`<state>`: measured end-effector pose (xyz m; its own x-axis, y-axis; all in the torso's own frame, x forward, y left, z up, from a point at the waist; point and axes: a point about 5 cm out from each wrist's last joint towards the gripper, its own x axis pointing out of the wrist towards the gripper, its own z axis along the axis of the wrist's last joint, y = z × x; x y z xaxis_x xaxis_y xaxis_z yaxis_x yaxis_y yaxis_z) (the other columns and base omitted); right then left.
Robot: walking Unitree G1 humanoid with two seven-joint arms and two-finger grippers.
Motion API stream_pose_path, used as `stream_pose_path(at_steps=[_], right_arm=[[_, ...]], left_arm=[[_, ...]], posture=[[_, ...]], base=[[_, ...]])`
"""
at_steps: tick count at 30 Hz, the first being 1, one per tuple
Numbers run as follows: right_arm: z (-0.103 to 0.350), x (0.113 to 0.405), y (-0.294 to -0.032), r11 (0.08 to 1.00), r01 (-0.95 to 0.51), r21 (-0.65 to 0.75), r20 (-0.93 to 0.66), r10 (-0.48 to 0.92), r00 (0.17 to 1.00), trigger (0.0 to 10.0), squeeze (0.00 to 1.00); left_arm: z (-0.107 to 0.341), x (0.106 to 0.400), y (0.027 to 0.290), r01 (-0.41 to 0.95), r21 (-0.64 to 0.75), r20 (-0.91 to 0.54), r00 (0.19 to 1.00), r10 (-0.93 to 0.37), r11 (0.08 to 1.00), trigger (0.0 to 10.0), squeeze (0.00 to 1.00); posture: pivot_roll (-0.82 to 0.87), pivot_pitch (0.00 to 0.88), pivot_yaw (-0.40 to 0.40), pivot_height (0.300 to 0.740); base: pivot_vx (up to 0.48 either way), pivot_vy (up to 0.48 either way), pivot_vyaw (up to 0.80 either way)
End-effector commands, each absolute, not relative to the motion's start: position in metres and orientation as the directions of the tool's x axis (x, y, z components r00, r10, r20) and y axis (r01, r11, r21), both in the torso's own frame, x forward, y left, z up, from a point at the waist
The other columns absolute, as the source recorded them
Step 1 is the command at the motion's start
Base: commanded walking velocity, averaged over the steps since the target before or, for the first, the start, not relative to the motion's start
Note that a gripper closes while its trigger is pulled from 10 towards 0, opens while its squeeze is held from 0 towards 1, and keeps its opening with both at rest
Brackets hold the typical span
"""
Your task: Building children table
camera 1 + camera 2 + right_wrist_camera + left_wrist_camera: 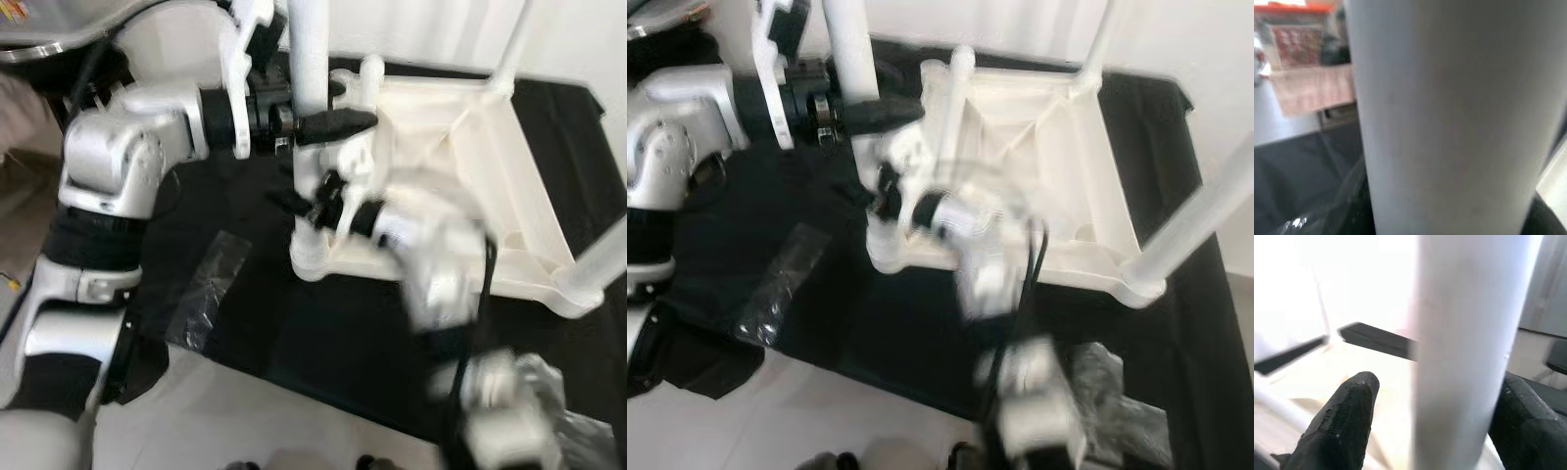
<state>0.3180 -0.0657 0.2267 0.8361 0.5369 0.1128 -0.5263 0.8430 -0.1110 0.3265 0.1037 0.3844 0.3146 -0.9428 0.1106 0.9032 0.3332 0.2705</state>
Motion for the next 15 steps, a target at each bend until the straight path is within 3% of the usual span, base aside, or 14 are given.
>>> stream_pose_path(at_steps=[1, 5, 8, 15], right_arm=[[0.180, 0.306, -0.066, 0.898, -0.440, 0.019, -0.075, 0.440, 0.895, 0.0, 0.00], [0.197, 0.322, -0.054, 0.888, -0.459, -0.006, -0.004, 0.459, 0.888, 0.0, 0.00], [0.205, 0.327, -0.051, 0.881, -0.473, -0.014, 0.018, 0.473, 0.881, 0.0, 0.00], [0.220, 0.315, -0.048, 0.881, -0.472, -0.042, 0.018, 0.473, 0.881, 0.0, 0.00]], left_arm=[[0.392, 0.330, 0.116, 0.866, 0.287, 0.143, 0.385, -0.912, 0.410, 10.0, 0.00], [0.392, 0.337, 0.120, 0.831, 0.275, 0.183, 0.449, -0.874, 0.484, 10.0, 0.00], [0.394, 0.337, 0.120, 0.828, 0.266, 0.198, 0.454, -0.869, 0.493, 10.0, 0.00], [0.385, 0.335, 0.121, 0.835, 0.241, 0.185, 0.460, -0.868, 0.494, 10.0, 0.00]], posture=[[-0.01, 0.203, 0.022, 0.740], [-0.02, 0.177, 0.006, 0.740], [-0.02, 0.173, 0.000, 0.740], [-0.02, 0.166, -0.001, 0.740]], base=[[0.000, 0.000, 0.00], [0.000, 0.000, 0.00], [0.000, 0.000, 0.00], [0.000, 0.000, 0.00]])
